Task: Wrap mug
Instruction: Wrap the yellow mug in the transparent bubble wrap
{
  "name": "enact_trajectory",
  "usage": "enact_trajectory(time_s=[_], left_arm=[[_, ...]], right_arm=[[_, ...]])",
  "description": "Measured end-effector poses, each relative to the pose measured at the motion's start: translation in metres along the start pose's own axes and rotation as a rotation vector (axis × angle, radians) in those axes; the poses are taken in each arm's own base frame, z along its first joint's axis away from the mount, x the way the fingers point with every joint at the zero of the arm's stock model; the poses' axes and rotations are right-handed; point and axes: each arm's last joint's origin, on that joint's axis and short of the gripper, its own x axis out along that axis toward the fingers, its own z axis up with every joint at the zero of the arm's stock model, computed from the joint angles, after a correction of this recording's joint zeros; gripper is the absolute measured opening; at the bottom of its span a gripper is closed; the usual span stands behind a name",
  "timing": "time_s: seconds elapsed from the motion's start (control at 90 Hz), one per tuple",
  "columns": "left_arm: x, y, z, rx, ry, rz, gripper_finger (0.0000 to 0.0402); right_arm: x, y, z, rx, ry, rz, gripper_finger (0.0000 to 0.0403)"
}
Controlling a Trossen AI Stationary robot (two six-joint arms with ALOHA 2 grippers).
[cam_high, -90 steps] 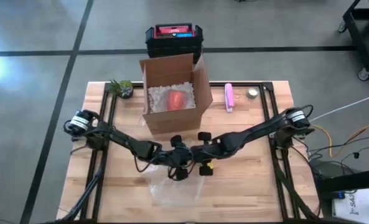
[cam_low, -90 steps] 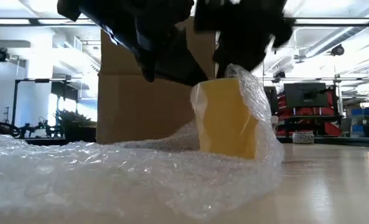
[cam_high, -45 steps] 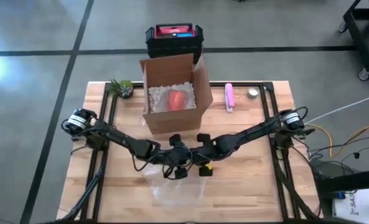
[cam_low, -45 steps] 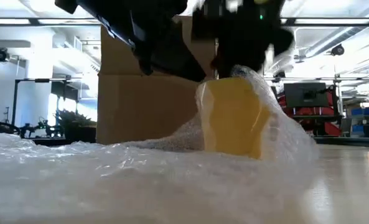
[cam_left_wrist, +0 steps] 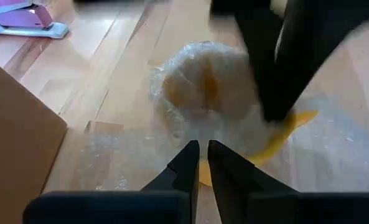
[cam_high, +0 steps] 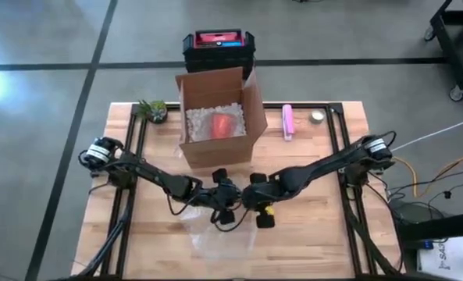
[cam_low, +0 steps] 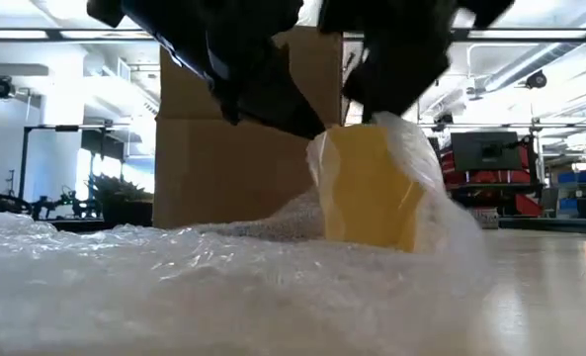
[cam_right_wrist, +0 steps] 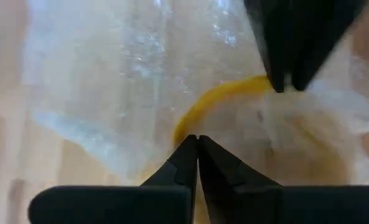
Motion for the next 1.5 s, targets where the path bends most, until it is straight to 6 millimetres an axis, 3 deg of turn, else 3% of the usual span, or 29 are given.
enact_trajectory(time_s=[0.189,0.311,0.4,0.544,0.667,0.767,0.822,1.011,1.111,1.244,1.5], left_arm=[[0.000,0.000,0.000,0.009,-0.002,-0.002,0.0022],[0.000,-0.001,0.000,0.011,0.003,-0.008,0.0022],[0.000,0.000,-0.001,0.015,0.010,-0.008,0.0022],[0.000,0.000,-0.001,0.012,0.006,-0.009,0.0022],[0.000,-0.001,-0.001,0.013,0.007,-0.010,0.0022],[-0.002,-0.003,-0.001,0.013,0.004,-0.016,0.0022],[-0.003,-0.004,-0.001,0.014,0.002,-0.021,0.0022],[-0.004,-0.006,-0.001,0.017,0.001,-0.038,0.0022],[-0.003,-0.007,-0.002,0.016,0.000,-0.053,0.0022],[0.006,-0.010,-0.007,0.004,0.004,-0.048,0.0023],[0.025,-0.013,-0.027,-0.019,0.073,-0.031,0.0023]], right_arm=[[0.029,-0.009,-0.003,-0.003,0.061,-0.065,0.0000],[0.028,-0.009,-0.002,-0.023,0.067,-0.067,0.0000],[0.015,-0.005,0.004,-0.039,0.058,-0.063,0.0000],[-0.030,0.004,0.011,-0.057,0.008,-0.048,0.0000],[-0.058,0.006,-0.001,-0.052,0.039,-0.047,0.0000],[-0.082,0.006,-0.020,-0.030,0.010,-0.060,0.0000],[-0.086,0.003,-0.035,-0.001,0.006,-0.083,0.0000],[-0.059,-0.009,-0.096,0.039,-0.016,-0.103,0.0000],[-0.036,-0.015,-0.116,0.030,-0.079,-0.107,0.0000],[-0.019,-0.021,-0.115,0.014,-0.239,-0.151,0.0000],[0.015,-0.028,-0.112,-0.022,-0.259,-0.165,0.0000]])
